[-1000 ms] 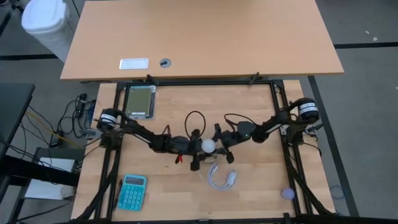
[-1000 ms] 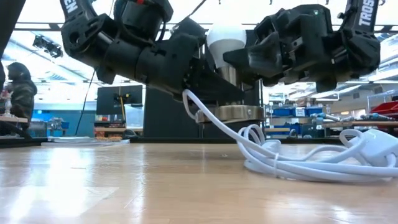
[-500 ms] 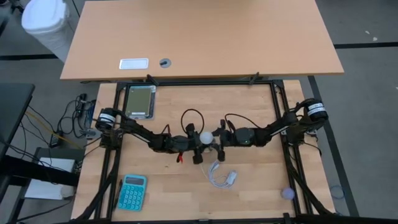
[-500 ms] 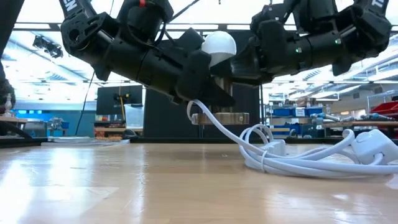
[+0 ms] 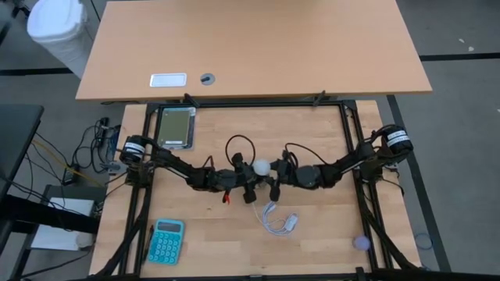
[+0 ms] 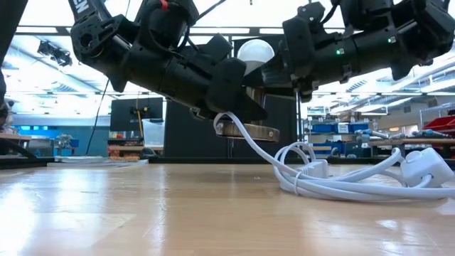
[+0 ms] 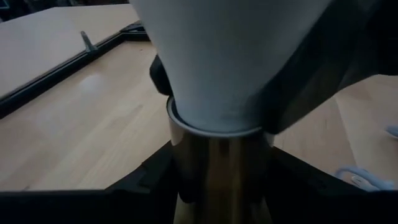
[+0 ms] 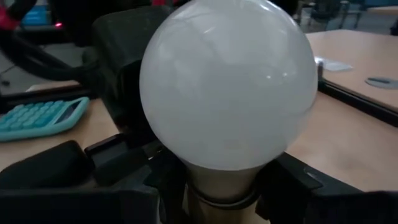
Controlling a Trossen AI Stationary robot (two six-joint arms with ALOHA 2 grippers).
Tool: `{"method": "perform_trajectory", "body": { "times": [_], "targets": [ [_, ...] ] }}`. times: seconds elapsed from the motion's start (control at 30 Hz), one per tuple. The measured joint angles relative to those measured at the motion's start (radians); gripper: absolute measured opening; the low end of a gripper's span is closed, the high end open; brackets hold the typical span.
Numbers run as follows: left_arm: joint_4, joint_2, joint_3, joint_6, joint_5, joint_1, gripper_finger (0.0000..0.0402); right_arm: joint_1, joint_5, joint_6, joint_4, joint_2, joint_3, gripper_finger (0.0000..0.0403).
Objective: Screw lightbulb
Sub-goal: Remove the lightbulb from the lamp
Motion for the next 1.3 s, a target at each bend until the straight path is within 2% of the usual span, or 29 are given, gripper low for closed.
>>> {"method": "perform_trajectory", "body": {
  "times": [0.27,0.83,0.93,1.13,1.3],
  "targets": [
    [0.005,0.0,0.0,-0.003,-0.008,-0.002,0.0188,0.028,0.041,0.03,-0.002,0.0,0.0,0.0169],
    [0.004,0.0,0.0,0.0,0.023,-0.003,0.0188,0.028,0.011,0.005,-0.004,0.0,0.0,0.0169],
    [-0.005,0.0,-0.001,0.017,0.106,-0.002,0.0188,0.022,-0.097,-0.062,-0.022,0.0,-0.001,0.0169],
    [-0.014,0.0,-0.003,0.106,0.323,-0.005,0.0188,-0.03,-0.448,-0.162,-0.014,0.0,-0.019,0.017],
    [0.004,0.0,-0.001,0.157,0.406,-0.003,0.0188,-0.107,-0.727,-0.211,0.018,0.0,-0.034,0.017]
  ]
}}
